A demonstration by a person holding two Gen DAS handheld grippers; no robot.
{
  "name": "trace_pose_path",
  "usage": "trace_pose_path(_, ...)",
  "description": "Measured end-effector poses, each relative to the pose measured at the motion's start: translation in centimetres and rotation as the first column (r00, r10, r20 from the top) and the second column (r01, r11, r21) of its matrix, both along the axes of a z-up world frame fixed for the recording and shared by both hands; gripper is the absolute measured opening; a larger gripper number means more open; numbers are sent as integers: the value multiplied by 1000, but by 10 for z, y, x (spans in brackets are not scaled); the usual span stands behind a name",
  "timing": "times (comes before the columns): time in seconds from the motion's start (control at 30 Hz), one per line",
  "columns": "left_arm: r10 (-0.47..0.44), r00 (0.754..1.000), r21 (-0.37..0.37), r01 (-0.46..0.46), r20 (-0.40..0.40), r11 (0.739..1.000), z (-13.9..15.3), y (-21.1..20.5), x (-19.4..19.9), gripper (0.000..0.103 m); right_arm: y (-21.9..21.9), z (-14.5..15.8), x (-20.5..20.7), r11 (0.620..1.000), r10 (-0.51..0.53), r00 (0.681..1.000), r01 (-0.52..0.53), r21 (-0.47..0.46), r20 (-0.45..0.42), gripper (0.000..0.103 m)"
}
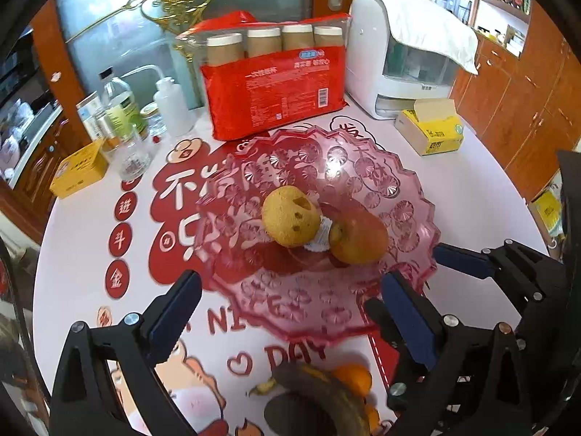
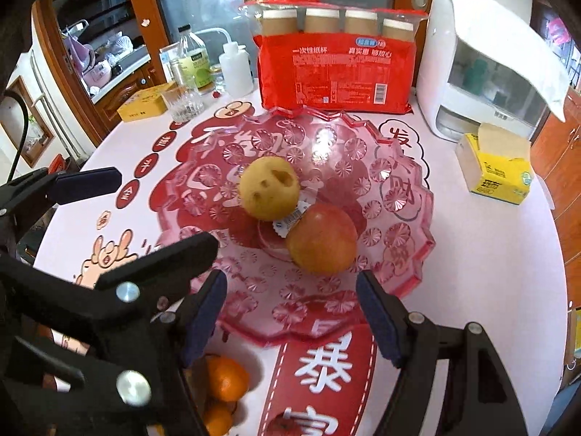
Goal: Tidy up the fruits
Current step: 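Lower pear and apple into the bowl and open both tools, then grasp the brown banana with the right tool while the left tool grasps the avocado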
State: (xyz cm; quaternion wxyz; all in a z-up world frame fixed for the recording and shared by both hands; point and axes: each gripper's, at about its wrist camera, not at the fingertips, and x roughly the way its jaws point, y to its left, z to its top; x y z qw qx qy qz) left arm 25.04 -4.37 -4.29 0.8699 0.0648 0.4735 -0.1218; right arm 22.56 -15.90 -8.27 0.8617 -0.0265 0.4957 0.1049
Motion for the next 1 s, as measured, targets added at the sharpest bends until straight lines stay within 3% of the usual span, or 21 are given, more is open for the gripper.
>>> trace_pose_path(0.6,180,982,-71,-176,55,982,46,56,-117,99,-3,47,-100,999,2,998,-5,52,68,74)
trace_pose_path(1.0,253,965,-36,-252,62,967,30,84,-178,99,9,50,-141,998,52,992,-54,21,118,74)
